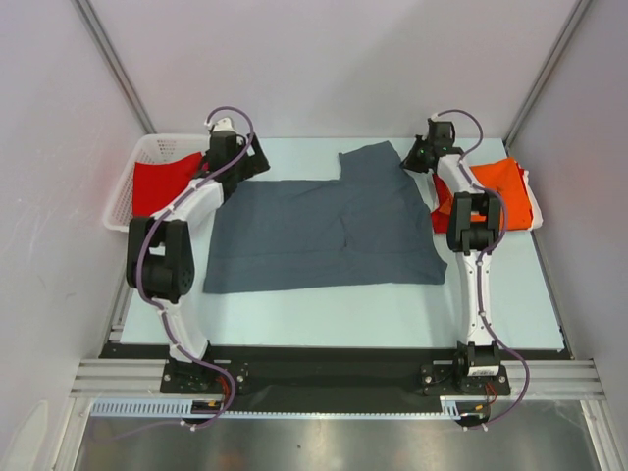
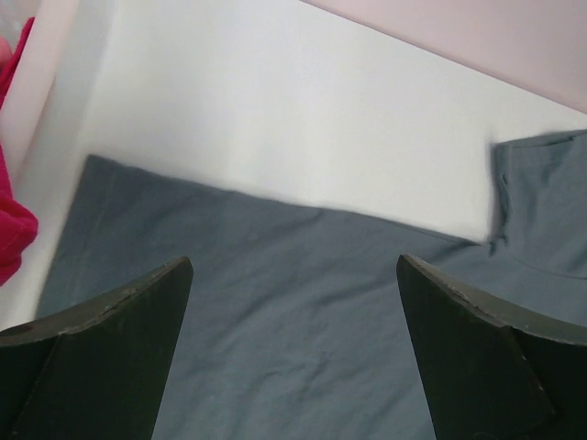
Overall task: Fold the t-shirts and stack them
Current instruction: Fold the tshirt
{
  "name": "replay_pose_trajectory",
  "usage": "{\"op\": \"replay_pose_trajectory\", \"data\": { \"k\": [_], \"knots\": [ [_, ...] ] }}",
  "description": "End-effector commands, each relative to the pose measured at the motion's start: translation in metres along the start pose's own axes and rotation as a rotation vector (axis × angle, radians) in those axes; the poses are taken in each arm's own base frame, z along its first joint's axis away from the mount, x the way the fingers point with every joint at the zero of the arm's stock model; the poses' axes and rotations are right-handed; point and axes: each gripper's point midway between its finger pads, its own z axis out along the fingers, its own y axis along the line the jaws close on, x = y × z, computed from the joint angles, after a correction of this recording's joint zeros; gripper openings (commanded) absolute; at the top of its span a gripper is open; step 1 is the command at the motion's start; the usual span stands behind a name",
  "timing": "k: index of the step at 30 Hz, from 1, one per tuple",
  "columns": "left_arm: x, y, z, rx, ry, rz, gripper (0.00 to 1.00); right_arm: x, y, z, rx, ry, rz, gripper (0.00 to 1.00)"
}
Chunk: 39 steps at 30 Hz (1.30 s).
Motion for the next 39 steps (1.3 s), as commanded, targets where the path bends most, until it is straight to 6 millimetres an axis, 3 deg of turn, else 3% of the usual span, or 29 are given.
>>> {"op": "replay_pose_trajectory", "data": {
  "k": [1, 2, 3, 4, 5, 6, 8, 14, 18, 28, 33, 39],
  "knots": [
    [-0.018, 0.002, 0.010, -0.026, -0.051, 0.029, 1.00, -0.011, -0.017, -0.015, 0.051, -0.007, 0.018, 0.00],
    [0.003, 0.012, 0.022, -0.072, 0.018, 0.040, 0.98, -0.009, -0.017, -0.016, 0.057, -0.001, 0.017, 0.00],
    [0.007, 0.015, 0.027, -0.090, 0.042, 0.044, 0.97, -0.009, -0.019, -0.016, 0.066, -0.003, 0.019, 0.00],
    [-0.002, 0.011, 0.031, -0.091, 0.036, 0.046, 0.96, -0.007, -0.020, -0.017, 0.071, 0.004, 0.019, 0.00],
    [0.016, 0.021, 0.041, -0.122, 0.093, 0.055, 0.95, -0.008, -0.021, -0.017, 0.074, 0.002, 0.021, 0.00],
    [0.013, 0.020, 0.045, -0.127, 0.089, 0.058, 0.93, -0.015, -0.035, -0.022, 0.090, -0.008, 0.044, 0.00],
    [0.026, 0.028, 0.056, -0.155, 0.119, 0.062, 0.90, -0.014, -0.036, -0.023, 0.079, -0.005, 0.048, 0.00],
    [0.012, 0.039, 0.082, -0.250, 0.085, 0.054, 0.84, -0.011, -0.024, -0.024, -0.004, -0.008, 0.046, 0.00],
    [-0.001, 0.040, 0.088, -0.292, 0.066, 0.034, 0.85, -0.011, -0.016, -0.026, -0.045, -0.012, 0.053, 0.00],
    [0.017, 0.073, 0.112, -0.462, 0.098, -0.048, 1.00, -0.018, -0.007, -0.035, -0.087, -0.034, 0.057, 0.00],
    [0.016, 0.093, 0.119, -0.470, 0.111, -0.129, 1.00, -0.020, -0.009, -0.039, -0.106, -0.040, 0.079, 0.00],
    [0.016, 0.138, 0.121, -0.511, 0.144, -0.243, 1.00, -0.021, -0.009, -0.043, -0.134, -0.039, 0.102, 0.00]
  ]
}}
